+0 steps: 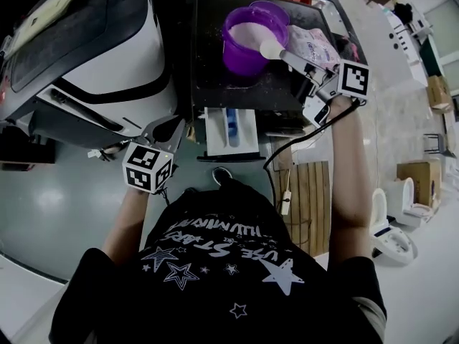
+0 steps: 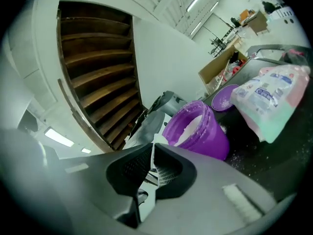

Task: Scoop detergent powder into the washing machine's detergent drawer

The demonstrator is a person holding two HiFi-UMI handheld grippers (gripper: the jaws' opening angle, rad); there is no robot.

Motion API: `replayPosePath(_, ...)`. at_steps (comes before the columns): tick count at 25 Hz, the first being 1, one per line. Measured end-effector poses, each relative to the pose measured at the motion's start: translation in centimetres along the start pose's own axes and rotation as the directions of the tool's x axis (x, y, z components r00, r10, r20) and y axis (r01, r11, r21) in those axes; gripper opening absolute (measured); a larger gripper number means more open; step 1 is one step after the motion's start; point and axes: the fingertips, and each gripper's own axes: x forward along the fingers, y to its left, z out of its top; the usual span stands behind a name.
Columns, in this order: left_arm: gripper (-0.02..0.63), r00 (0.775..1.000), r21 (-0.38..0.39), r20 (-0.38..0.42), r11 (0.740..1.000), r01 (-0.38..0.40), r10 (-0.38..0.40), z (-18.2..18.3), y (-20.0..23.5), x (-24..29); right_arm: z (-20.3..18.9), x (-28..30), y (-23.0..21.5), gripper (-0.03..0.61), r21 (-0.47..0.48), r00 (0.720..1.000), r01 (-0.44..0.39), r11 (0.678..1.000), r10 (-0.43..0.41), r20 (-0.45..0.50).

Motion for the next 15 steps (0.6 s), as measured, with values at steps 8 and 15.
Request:
replayPosePath(8, 0.002, 0.998, 0.004, -0.039, 0.999, 0.04, -0.04, -1.7, -1.6, -0.5, -7.5, -1.0, 0.3, 0.037, 0.079, 0.999, -0.054, 0.995, 0.054, 0.0)
replayPosePath(15, 0.002, 0.995, 0.011, -0.076, 0.998, 0.067, -0.066, -3.4, -2.3, -1.1, -13.3, -0.1, -0.5, 0.037, 0.083, 0.999, -0.024, 0.996, 0.026, -0.029)
